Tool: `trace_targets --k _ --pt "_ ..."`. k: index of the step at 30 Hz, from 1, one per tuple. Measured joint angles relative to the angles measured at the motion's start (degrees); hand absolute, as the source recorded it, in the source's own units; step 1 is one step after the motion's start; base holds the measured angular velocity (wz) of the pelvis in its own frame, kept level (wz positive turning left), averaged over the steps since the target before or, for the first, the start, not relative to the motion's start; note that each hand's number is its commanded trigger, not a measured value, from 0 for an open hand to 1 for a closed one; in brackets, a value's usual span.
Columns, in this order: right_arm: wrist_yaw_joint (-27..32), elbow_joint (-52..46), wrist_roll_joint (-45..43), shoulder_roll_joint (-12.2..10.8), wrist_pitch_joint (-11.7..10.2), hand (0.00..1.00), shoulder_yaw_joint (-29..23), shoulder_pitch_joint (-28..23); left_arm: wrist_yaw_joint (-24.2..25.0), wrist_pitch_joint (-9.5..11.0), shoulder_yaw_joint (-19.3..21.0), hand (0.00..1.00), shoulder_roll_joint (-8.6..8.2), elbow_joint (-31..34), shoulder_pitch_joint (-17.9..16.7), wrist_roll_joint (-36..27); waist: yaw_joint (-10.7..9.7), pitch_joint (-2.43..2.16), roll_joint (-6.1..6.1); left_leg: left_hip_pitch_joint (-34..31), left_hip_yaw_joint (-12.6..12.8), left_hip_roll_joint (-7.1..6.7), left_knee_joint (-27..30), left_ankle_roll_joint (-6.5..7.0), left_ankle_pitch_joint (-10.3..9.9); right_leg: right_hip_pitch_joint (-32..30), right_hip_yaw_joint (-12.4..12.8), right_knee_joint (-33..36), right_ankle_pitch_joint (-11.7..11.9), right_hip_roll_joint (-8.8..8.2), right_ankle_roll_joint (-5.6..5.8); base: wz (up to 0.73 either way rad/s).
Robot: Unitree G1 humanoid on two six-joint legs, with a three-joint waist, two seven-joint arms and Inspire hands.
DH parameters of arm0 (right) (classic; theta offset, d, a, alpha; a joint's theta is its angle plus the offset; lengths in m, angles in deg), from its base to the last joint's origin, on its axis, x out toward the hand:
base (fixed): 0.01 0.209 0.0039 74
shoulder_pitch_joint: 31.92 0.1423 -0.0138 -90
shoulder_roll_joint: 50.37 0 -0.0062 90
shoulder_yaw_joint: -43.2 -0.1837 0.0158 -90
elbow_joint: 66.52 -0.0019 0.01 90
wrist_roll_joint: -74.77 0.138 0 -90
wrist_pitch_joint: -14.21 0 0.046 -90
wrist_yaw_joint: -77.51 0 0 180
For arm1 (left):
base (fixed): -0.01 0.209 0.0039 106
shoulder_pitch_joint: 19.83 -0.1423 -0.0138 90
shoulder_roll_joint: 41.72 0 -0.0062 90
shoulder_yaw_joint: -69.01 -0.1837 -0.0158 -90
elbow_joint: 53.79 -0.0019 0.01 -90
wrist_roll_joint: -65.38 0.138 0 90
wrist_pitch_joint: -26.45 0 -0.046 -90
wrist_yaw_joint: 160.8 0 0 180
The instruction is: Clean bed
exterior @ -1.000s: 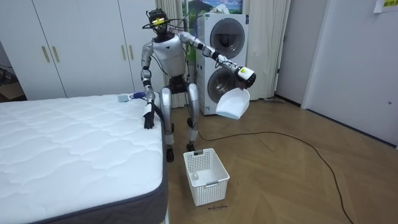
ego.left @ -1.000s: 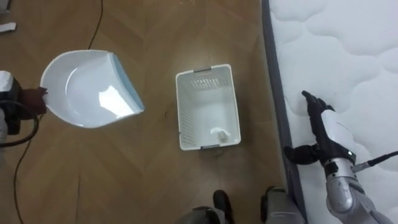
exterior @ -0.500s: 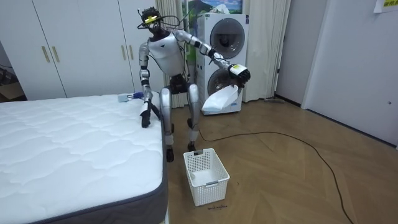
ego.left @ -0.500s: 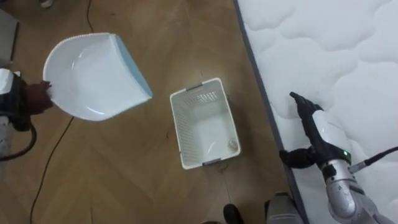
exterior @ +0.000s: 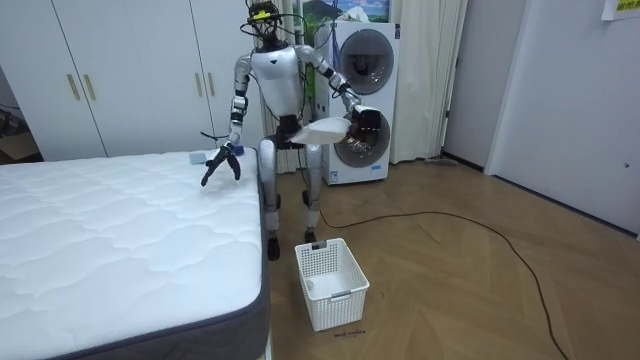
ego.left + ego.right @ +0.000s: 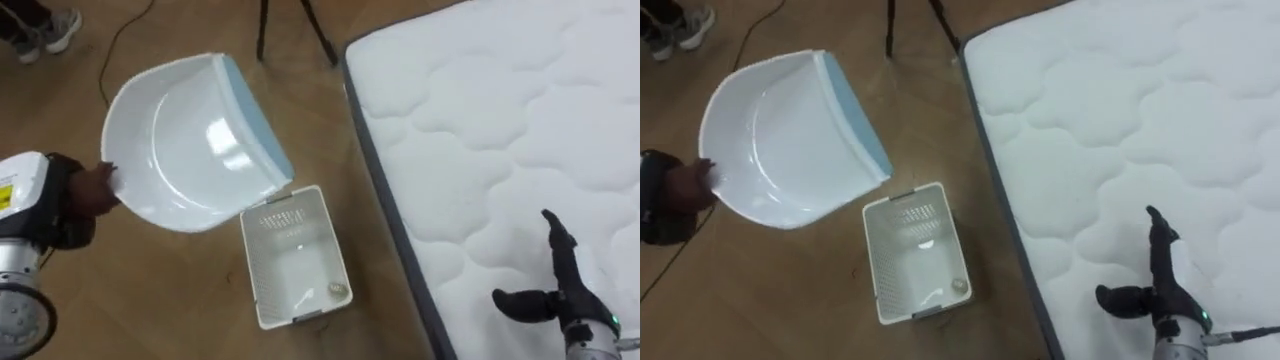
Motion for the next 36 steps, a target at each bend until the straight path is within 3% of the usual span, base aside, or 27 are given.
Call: trace_targets --k 2,5,6,8,10,11,12,13,14,15,16,17,18,19,20,21,24,25,26,27,31,34,35,36 --pt "0.1 -0.3 1.2 -0.2 -0.1 0.0 -0.2 -1.2 0.1 0.9 0.0 1.0 -0.92 2.9 -1.2 -0.1 -0.1 -0.15 -0.34 1.1 0.1 0.09 0.0 -0.03 -0.7 1.3 0.7 -1.4 0.7 0.71 0.08 -0.37" --pt "0.1 -2.6 4.4 -0.4 0.0 0.0 -0.7 -3.4 0.2 1.6 0.2 1.0 -3.12 6.2 -2.9 -0.9 1.1 -0.26 -1.22 3.6 4.5 1.12 -0.1 -0.08 -1.7 1.6 1.4 -1.5 1.7 1.63 -0.11 -0.89" --pt "0.1 -2.6 5.3 -0.8 0.0 0.0 -0.7 -3.1 0.2 1.7 0.7 1.0 -5.03 6.2 -4.2 -1.8 2.0 -0.21 -1.42 5.3 7.1 1.64 0.0 -0.22 -2.4 1.6 -0.6 -1.4 2.4 1.74 -0.72 -1.25" --pt "0.1 -2.5 5.4 -1.6 0.0 0.0 -0.4 -1.7 0.2 1.7 0.9 1.0 -6.8 6.2 -5.6 -3.5 2.3 -0.07 -2.05 7.3 9.7 1.98 0.0 -0.28 -3.0 1.3 -4.8 -1.5 4.1 1.55 -1.85 -1.7" --pt "-0.1 -2.4 5.5 -2.3 0.0 0.0 0.2 0.1 0.2 2.0 1.2 1.0 -7.52 6.1 -5.8 -4.7 3.3 -0.15 -2.97 7.8 9.9 2.09 -0.2 -0.23 -3.0 1.1 -7.5 -4.4 7.6 2.12 -3.18 -1.99" --pt "-0.7 -2.2 6.1 -2.9 0.1 0.0 0.3 1.2 0.1 2.5 2.2 1.0 -8.11 6.1 -5.9 -5.0 4.6 -0.14 -3.18 8.0 11.2 3.37 -1.8 -0.1 -2.9 1.8 -11.6 -9.3 12.3 3.21 -4.72 -2.12" --pt "-1.0 -1.9 7.2 -3.8 0.1 0.0 0.1 2.2 0.1 2.6 3.0 1.0 -8.6 5.7 -5.5 -5.7 4.9 0.02 -3.13 7.9 16.4 5.31 -2.1 0.17 -3.9 1.7 -18.9 -6.5 10.4 2.82 -5.8 -1.92" --pt "-0.8 -1.7 7.9 -4.0 0.1 0.0 0.0 1.9 0.1 2.6 3.0 1.0 -9.45 5.5 -5.0 -5.7 4.8 0.02 -3.23 8.2 18.3 5.58 -2.1 0.17 -3.9 1.8 -22.2 -2.0 6.9 1.74 -5.06 -1.39" --pt "-0.5 -0.7 8.8 -3.8 0.1 0.0 0.0 1.6 0.1 2.7 3.0 1.0 -11.55 5.6 -5.0 -5.9 5.0 -0.03 -3.37 9.1 22.4 5.85 -2.5 0.26 -4.0 3.3 -26.8 5.9 1.7 -1.39 -4.9 -1.3" --pt "-0.4 -0.3 9.0 -3.9 0.1 0.0 0.2 1.3 0.1 2.7 2.9 1.0 -12.99 5.6 -5.3 -7.2 5.5 -0.04 -3.79 10.4 28.4 5.85 -2.9 0.13 -4.3 5.7 -29.4 11.1 -1.4 -4.76 -3.28 -1.69" --pt "-0.4 0.1 9.6 -4.1 -0.5 0.0 1.0 1.4 0.1 2.4 2.9 1.0 -13.43 5.4 -5.6 -8.7 6.3 0.02 -4.67 11.3 32.5 5.65 -2.3 0.07 -4.6 7.8 -29.8 12.6 -3.1 -7.3 -1.51 -1.55" --pt "-0.2 0.3 10.0 -4.1 -0.9 0.0 1.5 1.5 0.1 2.2 2.9 1.0 -13.66 5.4 -5.6 -9.6 6.8 0.06 -5.28 11.3 33.7 5.54 -1.8 0.3 -4.7 8.4 -29.6 11.9 -3.8 -7.94 -0.76 -1.6" --pt "0.0 0.7 10.7 -4.2 -1.3 0.0 2.8 1.9 0.1 2.0 3.1 1.0 -14.22 5.3 -5.7 -10.7 7.8 0.57 -6.04 11.1 33.6 5.49 -0.5 0.76 -4.9 8.4 -29.6 8.7 -4.4 -7.93 -0.89 -1.71" --pt "0.0 0.7 11.2 -4.0 -1.3 0.0 3.6 2.1 0.3 2.0 3.1 1.0 -15.15 4.7 -6.2 -11.1 8.5 0.58 -6.19 10.6 29.9 5.21 -0.3 0.76 -4.9 8.4 -28.7 6.0 -4.5 -7.02 -1.1 -1.74" --pt "0.1 0.7 11.4 -4.0 -1.3 0.0 4.0 2.3 0.4 2.0 3.1 1.0 -15.39 4.2 -6.5 -11.2 8.8 0.46 -6.17 10.1 27.7 5.08 -0.3 0.74 -4.9 8.8 -27.8 4.8 -4.4 -6.38 -1.2 -1.58" --pt "0.1 0.7 11.4 -4.1 -1.3 0.0 4.9 3.2 0.9 2.0 3.1 1.0 -15.5 3.0 -6.6 -11.7 8.5 0.48 -5.88 9.0 25.3 5.2 0.5 0.68 -4.9 9.5 -28.2 1.3 -4.0 -5.54 -2.0 -1.07" --pt "-0.2 0.7 11.3 -5.2 -1.4 0.0 4.9 3.1 2.0 2.1 2.0 1.0 -16.51 0.2 -5.9 -11.9 5.1 0.27 -5.57 8.2 23.8 6.48 2.0 0.26 -4.7 10.2 -28.0 -1.8 -2.0 -3.9 -3.13 -0.45" --pt "-0.5 0.7 11.2 -5.2 -1.5 0.0 4.7 3.1 2.2 2.1 1.8 0.91 -16.73 -0.3 -5.9 -11.9 4.1 0.27 -5.58 8.2 23.6 6.63 2.2 0.12 -4.6 10.3 -28.1 -2.0 -1.8 -3.78 -3.17 -0.07" --pt "-0.7 0.7 11.2 -5.2 -1.8 0.0 4.3 3.1 3.2 2.1 1.8 0.42 -17.21 -0.9 -5.8 -11.9 3.0 0.24 -5.53 8.3 23.8 6.93 2.3 -0.04 -4.5 10.3 -28.1 -2.6 -1.3 -3.31 -3.36 0.0" --pt "-1.1 0.7 11.2 -5.2 -1.9 0.0 4.1 3.1 3.9 1.9 1.8 0.0 -17.45 -1.0 -5.9 -12.2 2.4 0.23 -5.63 8.3 24.0 7.15 2.2 -0.35 -4.4 10.0 -28.0 -2.9 -0.9 -3.05 -3.72 -0.08" --pt "-1.9 0.6 10.4 -5.2 -1.9 0.0 3.2 2.7 5.1 1.5 1.8 0.0 -20.18 -1.0 -5.9 -12.5 1.9 0.16 -5.52 9.1 24.4 7.47 2.1 -0.63 -4.5 9.6 -26.9 -2.8 -0.7 -2.61 -4.19 -0.15" --pt "-3.1 0.5 9.4 -5.2 -2.1 0.0 3.3 3.2 5.7 1.5 1.8 0.0 -20.89 -1.3 -6.1 -12.5 3.2 -0.02 -5.74 10.6 24.3 7.53 2.0 -1.0 -4.3 9.7 -23.2 -3.0 -0.7 -1.27 -4.73 -0.53" --pt "-3.6 0.6 9.4 -5.3 -2.2 0.0 3.2 3.2 5.6 1.5 2.1 0.0 -21.02 -1.3 -6.6 -12.5 4.1 -0.06 -5.84 11.1 21.4 7.25 1.9 -1.26 -4.2 9.4 -21.0 -2.8 -0.5 -0.55 -5.06 -1.01" --pt "-4.4 0.5 8.9 -5.4 -2.2 0.0 3.2 3.4 5.6 1.4 2.6 0.0 -21.42 -1.3 -7.4 -12.6 5.5 -0.09 -5.83 11.3 15.0 6.43 2.0 -1.38 -4.2 9.1 -18.1 -2.5 -0.2 0.39 -5.44 -1.54"
